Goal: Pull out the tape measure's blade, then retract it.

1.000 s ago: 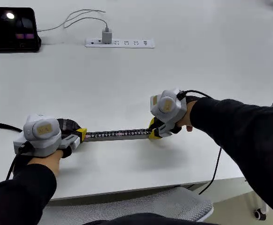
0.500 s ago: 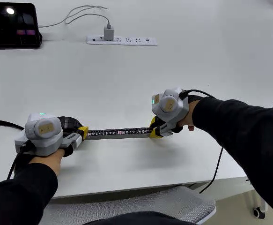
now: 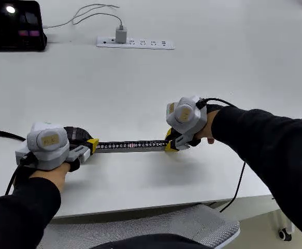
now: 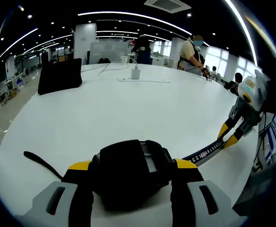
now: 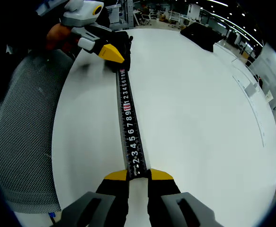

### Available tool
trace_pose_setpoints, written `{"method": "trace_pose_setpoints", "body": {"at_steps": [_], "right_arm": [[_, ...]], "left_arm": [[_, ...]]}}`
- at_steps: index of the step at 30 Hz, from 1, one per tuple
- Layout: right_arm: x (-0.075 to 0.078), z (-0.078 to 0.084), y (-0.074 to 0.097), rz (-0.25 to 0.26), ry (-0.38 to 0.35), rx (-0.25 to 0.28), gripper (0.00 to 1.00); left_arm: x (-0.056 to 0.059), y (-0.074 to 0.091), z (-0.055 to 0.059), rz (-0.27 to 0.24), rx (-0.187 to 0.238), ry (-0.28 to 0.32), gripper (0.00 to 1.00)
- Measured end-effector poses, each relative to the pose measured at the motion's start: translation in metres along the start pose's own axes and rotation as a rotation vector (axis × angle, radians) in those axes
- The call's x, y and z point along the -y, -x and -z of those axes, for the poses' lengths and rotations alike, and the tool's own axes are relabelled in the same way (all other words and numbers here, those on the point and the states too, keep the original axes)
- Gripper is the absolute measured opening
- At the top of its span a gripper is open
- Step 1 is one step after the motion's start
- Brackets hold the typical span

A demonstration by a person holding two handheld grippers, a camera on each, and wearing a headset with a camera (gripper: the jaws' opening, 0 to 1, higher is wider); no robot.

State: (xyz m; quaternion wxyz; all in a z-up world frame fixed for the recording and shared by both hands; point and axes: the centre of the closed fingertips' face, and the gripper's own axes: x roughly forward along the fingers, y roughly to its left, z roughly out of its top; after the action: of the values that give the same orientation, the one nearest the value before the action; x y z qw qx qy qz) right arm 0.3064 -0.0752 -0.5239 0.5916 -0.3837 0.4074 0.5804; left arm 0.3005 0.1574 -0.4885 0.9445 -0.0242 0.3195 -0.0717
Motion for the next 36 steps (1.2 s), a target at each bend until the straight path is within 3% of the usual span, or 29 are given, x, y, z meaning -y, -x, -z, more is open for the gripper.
{"method": "trace_pose_setpoints", "body": {"at_steps": [36], "right_arm": [[-0.004, -0.012, -0.005, 0.001, -0.021, -0.008, 0.11]], "left_arm": [[0.000, 0.000, 0.000, -0.004, 0.005, 0.000, 0.61]]}}
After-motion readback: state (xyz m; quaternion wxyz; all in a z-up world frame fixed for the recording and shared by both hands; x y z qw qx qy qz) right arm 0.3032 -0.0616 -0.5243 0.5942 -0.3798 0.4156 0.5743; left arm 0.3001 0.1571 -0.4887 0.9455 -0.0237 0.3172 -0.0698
